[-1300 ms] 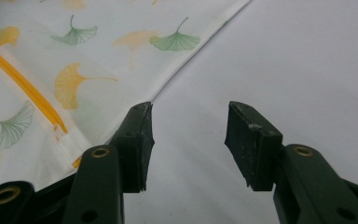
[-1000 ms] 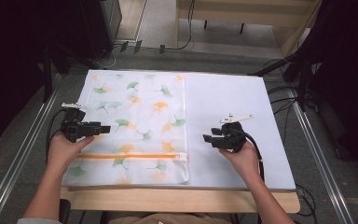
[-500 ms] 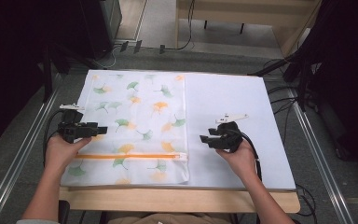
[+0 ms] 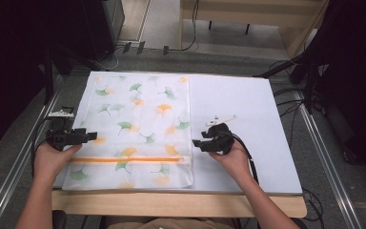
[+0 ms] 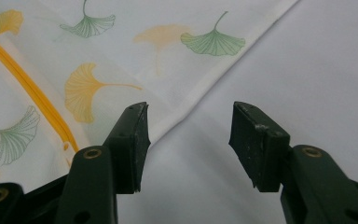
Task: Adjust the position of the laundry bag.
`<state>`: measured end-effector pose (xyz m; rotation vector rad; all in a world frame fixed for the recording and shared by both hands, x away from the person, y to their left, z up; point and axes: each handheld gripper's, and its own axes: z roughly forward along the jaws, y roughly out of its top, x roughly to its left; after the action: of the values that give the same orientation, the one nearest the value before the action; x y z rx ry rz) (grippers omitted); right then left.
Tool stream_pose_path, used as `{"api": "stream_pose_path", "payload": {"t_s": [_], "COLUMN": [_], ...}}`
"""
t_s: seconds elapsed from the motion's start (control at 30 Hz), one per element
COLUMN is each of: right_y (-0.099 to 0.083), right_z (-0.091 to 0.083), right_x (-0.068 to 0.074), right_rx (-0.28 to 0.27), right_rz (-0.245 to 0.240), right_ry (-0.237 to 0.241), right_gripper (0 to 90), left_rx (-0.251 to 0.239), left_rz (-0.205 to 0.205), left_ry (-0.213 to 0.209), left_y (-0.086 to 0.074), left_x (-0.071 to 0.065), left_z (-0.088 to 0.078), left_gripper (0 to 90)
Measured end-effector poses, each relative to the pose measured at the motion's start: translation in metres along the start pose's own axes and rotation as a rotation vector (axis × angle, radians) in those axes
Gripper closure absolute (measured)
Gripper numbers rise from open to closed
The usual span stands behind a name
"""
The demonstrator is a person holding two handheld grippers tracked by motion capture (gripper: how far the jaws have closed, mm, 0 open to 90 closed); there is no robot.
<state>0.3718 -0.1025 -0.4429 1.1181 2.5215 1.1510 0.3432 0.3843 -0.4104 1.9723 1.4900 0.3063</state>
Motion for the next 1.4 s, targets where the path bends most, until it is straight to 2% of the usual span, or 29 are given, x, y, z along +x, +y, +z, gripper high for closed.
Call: {"api": "stream_pose_path", "payload": {"t_s": [0.37, 0.4, 0.6, 0.8, 0.97, 1.07, 1.1, 1.13, 1.23, 1.27, 1.33, 1.37, 1.4], "right_y": [0.011, 0.014, 0.02, 0.023, 0.025, 0.026, 0.026, 0.026, 0.027, 0.027, 0.027, 0.027, 0.027], "right_z": [0.023, 0.028, 0.048, 0.057, 0.062, 0.064, 0.064, 0.064, 0.063, 0.063, 0.063, 0.063, 0.063], "right_x": [0.003, 0.004, -0.001, 0.001, 0.008, 0.011, 0.011, 0.011, 0.008, 0.008, 0.004, 0.004, 0.003], "right_rx": [0.028, 0.035, 0.066, 0.08, 0.078, 0.078, 0.078, 0.076, 0.074, 0.074, 0.064, 0.064, 0.066], "right_rz": [-0.004, -0.007, 0.001, -0.007, -0.031, -0.056, -0.056, -0.067, -0.054, -0.054, -0.01, -0.01, 0.006], "right_ry": [0.01, 0.005, -0.03, -0.039, -0.043, -0.072, -0.072, -0.082, -0.09, -0.09, -0.078, -0.078, -0.07], "right_gripper": [47.3, 46.8, 44.1, 43.5, 47.2, 56.2, 56.2, 61.3, 73.4, 73.4, 80.8, 80.8, 86.4], "left_rx": [0.016, 0.027, 0.038, 0.061, 0.064, 0.069, 0.069, 0.075, 0.082, 0.093, 0.102, 0.102, 0.105], "left_rz": [-0.041, -0.043, -0.068, -0.072, -0.071, -0.059, -0.059, -0.053, -0.059, -0.068, -0.062, -0.062, -0.07], "left_ry": [0.026, 0.04, 0.061, 0.069, 0.078, 0.082, 0.082, 0.076, 0.068, 0.041, 0.04, 0.04, 0.029], "left_y": [-0.011, -0.014, -0.019, -0.023, -0.025, -0.024, -0.024, -0.023, -0.022, -0.021, -0.02, -0.02, -0.019], "left_x": [0.017, 0.02, 0.029, 0.032, 0.03, 0.024, 0.024, 0.021, 0.019, 0.018, 0.015, 0.015, 0.015], "left_z": [-0.002, -0.001, 0.001, 0.006, 0.009, 0.011, 0.011, 0.013, 0.014, 0.015, 0.018, 0.018, 0.019], "left_gripper": [42.0, 41.9, 41.8, 42.3, 45.5, 55.0, 57.3, 62.7, 76.7, 76.7, 82.4, 83.5, 84.8]}}
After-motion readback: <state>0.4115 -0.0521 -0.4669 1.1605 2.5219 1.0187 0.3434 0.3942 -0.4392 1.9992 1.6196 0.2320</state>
